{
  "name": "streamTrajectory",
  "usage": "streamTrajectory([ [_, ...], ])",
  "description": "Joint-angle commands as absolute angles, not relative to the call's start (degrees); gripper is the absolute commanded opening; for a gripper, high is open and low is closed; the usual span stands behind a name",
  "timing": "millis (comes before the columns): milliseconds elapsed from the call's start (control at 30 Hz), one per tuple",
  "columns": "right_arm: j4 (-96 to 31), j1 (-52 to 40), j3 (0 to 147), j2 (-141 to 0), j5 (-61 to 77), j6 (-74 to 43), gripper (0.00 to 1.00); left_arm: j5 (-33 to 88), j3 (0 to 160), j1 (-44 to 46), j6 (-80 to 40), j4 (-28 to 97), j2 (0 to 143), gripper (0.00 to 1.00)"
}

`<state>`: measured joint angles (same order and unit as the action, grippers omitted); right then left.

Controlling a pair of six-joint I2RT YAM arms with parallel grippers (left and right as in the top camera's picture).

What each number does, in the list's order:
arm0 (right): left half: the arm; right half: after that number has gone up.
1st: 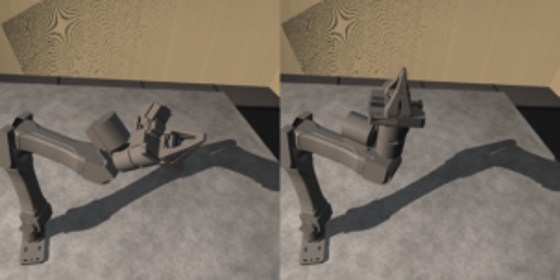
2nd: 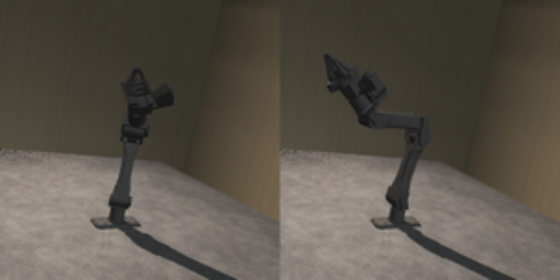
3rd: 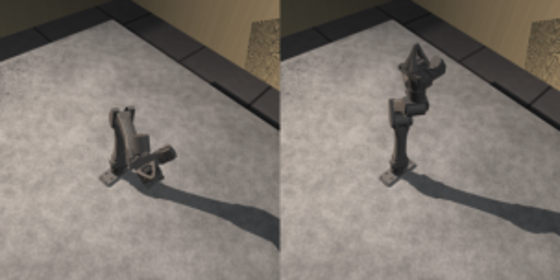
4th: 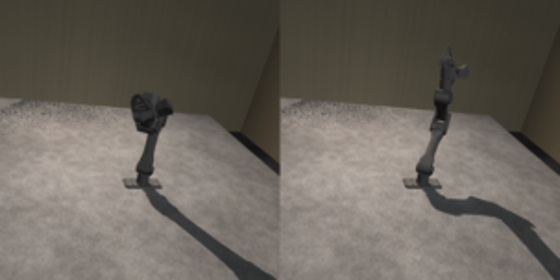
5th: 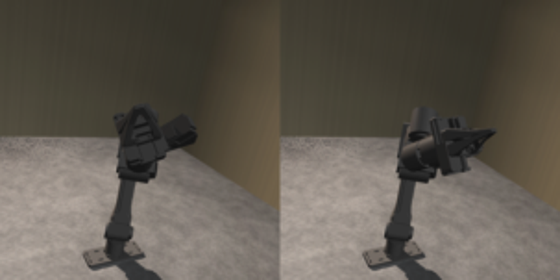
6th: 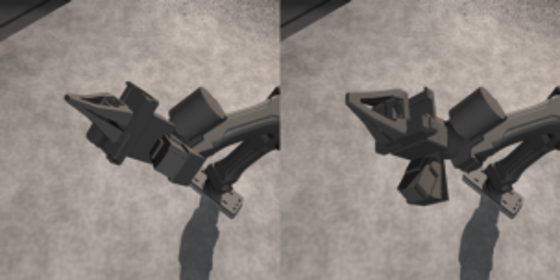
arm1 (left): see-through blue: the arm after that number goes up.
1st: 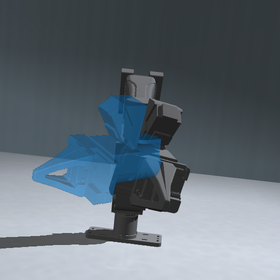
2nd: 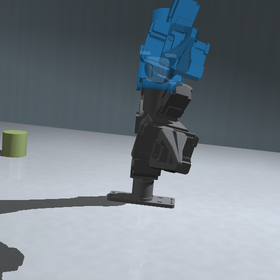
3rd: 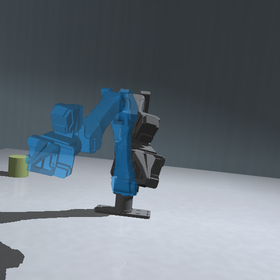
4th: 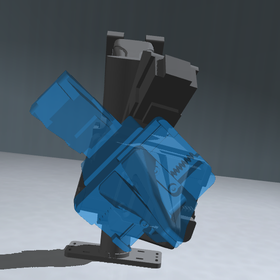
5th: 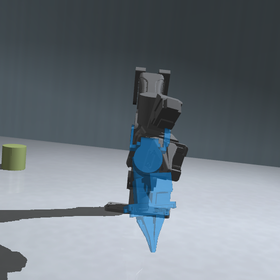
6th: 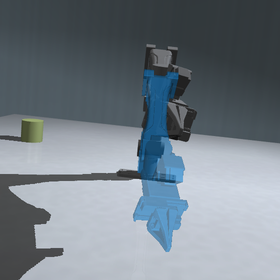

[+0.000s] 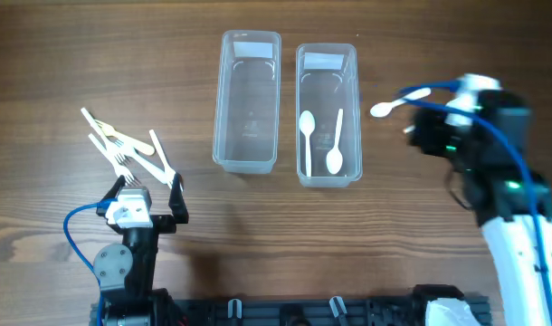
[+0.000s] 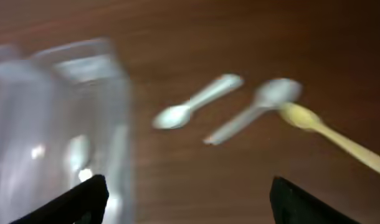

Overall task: Pack container
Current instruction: 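Drop the second white spoon into the right container, then reach the right gripper to the spoons and grasp a white spoon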

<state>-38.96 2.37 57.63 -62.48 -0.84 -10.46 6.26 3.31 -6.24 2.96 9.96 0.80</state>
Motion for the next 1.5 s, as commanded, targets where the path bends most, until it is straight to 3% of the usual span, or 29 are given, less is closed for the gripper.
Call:
streamTrajectory([
  [0, -40.0, 14.1, 58.1, -63.5, -7.1, -13.5, 0.82, 6.3, 2.9, -5.9, 4.1, 9.8, 0.4, 1.00],
  [100, -39.1, 19.6, 58.1, -68.4, -6.1, -18.3, 0.85, 6.4, 2.9, -5.9, 4.1, 9.8, 0.4, 1.00],
  [167, -36.1, 19.4, 58.1, -74.5, -4.5, -25.1, 0.99, 6.3, 2.9, -5.9, 4.1, 9.8, 0.4, 1.00],
  [300, -30.6, 19.2, 58.1, -84.2, 2.2, -42.0, 1.00, 6.3, 2.9, -5.9, 4.1, 9.8, 0.4, 1.00],
  [333, -29.1, 19.1, 58.1, -86.7, 5.5, -41.7, 0.98, 6.3, 2.9, -5.9, 4.1, 9.8, 0.4, 1.00],
  [433, -26.5, 18.5, 58.1, -91.8, 8.6, -48.9, 0.81, 6.3, 2.9, -5.9, 4.1, 9.8, 0.4, 1.00],
  [700, -19.9, 13.6, 58.1, -99.3, 3.5, -58.2, 0.78, 6.3, 2.9, -5.9, 4.1, 9.8, 0.4, 1.00],
  [800, -13.9, 13.6, 58.1, -99.9, 6.4, -51.0, 0.79, 6.4, 2.9, -5.9, 4.1, 9.8, 0.4, 1.00],
  [900, -7.8, 13.4, 58.1, -99.9, 7.4, -47.9, 0.87, 6.3, 2.9, -5.9, 4.1, 9.8, 0.4, 1.00],
  [1167, 3.5, 11.8, 58.1, -100.8, 8.5, -43.3, 0.86, 6.4, 2.9, -5.9, 4.1, 9.8, 0.4, 1.00],
  [1467, 5.1, 11.1, 58.1, -112.1, 10.6, -46.5, 0.87, 6.3, 2.9, -5.9, 4.1, 9.8, 0.4, 1.00],
])
